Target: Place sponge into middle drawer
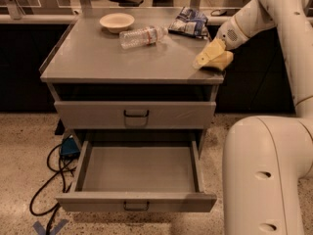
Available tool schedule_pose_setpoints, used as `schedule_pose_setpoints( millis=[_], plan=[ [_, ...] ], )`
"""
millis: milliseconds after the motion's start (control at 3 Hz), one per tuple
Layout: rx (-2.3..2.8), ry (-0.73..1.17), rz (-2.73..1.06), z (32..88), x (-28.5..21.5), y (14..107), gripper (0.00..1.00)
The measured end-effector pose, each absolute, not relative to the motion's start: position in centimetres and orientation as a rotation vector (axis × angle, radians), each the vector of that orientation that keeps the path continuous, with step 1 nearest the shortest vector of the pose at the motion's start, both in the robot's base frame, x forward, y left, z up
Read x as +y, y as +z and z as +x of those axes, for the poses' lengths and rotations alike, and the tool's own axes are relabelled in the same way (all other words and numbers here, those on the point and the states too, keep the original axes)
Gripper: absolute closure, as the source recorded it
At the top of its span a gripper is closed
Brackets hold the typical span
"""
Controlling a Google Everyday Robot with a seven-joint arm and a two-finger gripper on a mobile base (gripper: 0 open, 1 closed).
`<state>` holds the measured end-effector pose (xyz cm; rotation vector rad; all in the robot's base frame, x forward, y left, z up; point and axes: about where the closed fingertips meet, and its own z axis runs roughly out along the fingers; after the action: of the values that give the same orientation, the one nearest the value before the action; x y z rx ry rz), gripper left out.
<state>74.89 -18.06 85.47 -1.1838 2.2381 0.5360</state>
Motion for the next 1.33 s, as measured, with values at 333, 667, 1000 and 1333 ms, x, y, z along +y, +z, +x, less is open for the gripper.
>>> schedule_pose_setpoints(
  millis=[333,667,1000,1333],
  plan=[
    [2.238,0.537,-1.185,74.92,-17.99,85.43,0.06],
    [2.238,0.537,-1.185,74.93,-17.97,85.42,0.25],
    [2.238,0.537,-1.185,74.93,-17.97,85.42,0.48],
    [2.238,0.537,-1.185,74.93,-17.97,85.42,0.71]
  ],
)
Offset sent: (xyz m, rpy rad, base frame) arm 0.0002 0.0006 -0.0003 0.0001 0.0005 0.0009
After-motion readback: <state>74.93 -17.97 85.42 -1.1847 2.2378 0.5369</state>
